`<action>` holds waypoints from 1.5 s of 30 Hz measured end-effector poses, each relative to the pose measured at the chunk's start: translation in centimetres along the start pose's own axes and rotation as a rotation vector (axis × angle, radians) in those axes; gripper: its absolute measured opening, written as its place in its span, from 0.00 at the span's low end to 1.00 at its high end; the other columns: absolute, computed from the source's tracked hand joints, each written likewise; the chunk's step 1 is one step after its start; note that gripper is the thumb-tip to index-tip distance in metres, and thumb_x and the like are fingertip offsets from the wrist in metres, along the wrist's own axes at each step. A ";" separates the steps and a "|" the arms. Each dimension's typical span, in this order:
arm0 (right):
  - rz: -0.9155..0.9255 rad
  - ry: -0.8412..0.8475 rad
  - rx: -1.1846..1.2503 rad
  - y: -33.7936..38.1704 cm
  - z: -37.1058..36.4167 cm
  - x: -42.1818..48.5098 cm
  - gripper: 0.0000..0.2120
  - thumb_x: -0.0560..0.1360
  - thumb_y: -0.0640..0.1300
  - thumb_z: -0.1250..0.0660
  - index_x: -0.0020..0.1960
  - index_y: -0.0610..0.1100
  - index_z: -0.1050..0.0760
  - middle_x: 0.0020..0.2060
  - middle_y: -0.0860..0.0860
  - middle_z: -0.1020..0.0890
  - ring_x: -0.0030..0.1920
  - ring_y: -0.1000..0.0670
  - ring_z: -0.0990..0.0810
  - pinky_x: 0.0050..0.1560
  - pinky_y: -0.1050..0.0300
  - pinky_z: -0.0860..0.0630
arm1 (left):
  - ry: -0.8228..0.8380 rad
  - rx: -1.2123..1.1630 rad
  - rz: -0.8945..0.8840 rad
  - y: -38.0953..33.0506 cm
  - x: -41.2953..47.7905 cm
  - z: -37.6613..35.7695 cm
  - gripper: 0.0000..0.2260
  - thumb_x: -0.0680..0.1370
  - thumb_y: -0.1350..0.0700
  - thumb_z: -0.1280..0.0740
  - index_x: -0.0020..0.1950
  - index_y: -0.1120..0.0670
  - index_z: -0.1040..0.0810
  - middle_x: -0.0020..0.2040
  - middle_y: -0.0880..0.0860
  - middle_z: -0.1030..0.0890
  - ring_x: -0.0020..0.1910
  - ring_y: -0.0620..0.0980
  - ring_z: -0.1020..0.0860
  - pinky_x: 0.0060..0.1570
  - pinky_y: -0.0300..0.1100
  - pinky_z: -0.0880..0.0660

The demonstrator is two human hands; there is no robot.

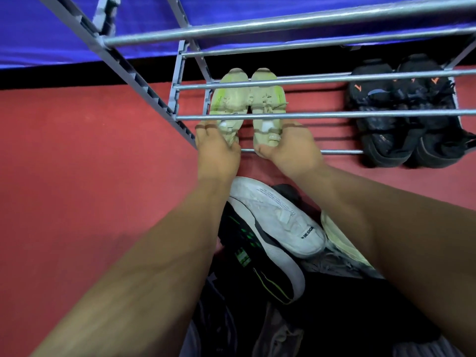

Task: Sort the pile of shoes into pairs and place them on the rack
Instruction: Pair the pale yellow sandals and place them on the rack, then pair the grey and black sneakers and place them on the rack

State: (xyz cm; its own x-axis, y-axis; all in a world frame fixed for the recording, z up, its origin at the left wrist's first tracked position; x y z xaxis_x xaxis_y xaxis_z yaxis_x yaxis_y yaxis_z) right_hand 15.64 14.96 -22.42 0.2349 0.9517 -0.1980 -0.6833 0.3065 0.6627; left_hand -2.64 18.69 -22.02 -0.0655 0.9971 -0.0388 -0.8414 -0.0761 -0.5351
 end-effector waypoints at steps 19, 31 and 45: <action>0.119 0.034 -0.170 -0.2 3.5 -6.0 0.13 0.77 0.45 0.34 0.61 0.45 0.20 0.56 0.45 0.18 0.58 0.40 0.21 0.60 0.47 0.22 | 0.009 0.111 0.140 2.5 -6.7 2.7 0.14 0.79 0.53 0.33 0.59 0.62 0.25 0.59 0.60 0.26 0.59 0.61 0.26 0.57 0.55 0.26; 0.095 0.320 -0.401 0.3 7.8 -15.0 0.09 0.77 0.49 0.38 0.50 0.50 0.19 0.46 0.49 0.15 0.49 0.43 0.18 0.52 0.48 0.18 | 0.475 -0.062 0.529 2.9 -16.0 3.7 0.42 0.73 0.33 0.27 0.76 0.59 0.30 0.72 0.56 0.25 0.70 0.59 0.24 0.70 0.50 0.27; 0.026 0.341 -0.402 1.1 2.1 -28.9 0.20 0.79 0.45 0.33 0.69 0.42 0.30 0.67 0.43 0.33 0.57 0.34 0.21 0.54 0.39 0.21 | 0.501 0.425 0.534 11.0 -27.8 9.2 0.31 0.79 0.48 0.32 0.78 0.60 0.34 0.74 0.61 0.30 0.73 0.60 0.28 0.70 0.50 0.28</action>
State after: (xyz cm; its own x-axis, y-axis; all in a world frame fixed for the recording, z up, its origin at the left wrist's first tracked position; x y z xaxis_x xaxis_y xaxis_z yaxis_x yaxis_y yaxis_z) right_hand 9.59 -12.21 -14.49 0.0213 0.8911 -0.4532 -0.9128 0.2023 0.3549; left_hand -15.04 -9.88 -19.09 -0.3505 0.7026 -0.6193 -0.9016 -0.4321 0.0201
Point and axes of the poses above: each hand's wrist, its own x-axis towards the middle knuckle, its own z-axis out of the back of the hand, y = z × x, the point moved 3 cm from there along x, towards the middle knuckle
